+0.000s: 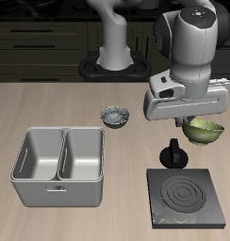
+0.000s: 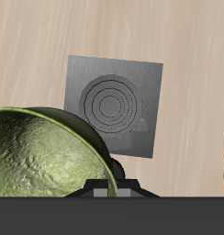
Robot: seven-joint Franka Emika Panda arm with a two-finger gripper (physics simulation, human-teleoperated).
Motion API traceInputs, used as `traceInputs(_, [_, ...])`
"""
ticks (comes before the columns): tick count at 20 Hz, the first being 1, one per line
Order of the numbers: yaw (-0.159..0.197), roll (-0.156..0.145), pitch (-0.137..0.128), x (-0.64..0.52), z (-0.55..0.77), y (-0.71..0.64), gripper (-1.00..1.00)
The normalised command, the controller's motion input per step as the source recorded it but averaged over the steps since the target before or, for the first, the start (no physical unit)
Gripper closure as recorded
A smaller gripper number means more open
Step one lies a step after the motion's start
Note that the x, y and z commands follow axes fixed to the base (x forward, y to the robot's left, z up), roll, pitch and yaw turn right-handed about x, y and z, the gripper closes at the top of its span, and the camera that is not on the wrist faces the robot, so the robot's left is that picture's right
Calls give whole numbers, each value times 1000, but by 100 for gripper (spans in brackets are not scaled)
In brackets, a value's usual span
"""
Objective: Place the green bowl on the flat stove and turn on the flat stove
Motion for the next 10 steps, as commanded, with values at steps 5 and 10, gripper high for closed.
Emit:
traceInputs(5, [6, -43, 18, 214, -29, -175, 100])
traceInputs(10, [-2, -23, 3, 207, 2, -90, 100])
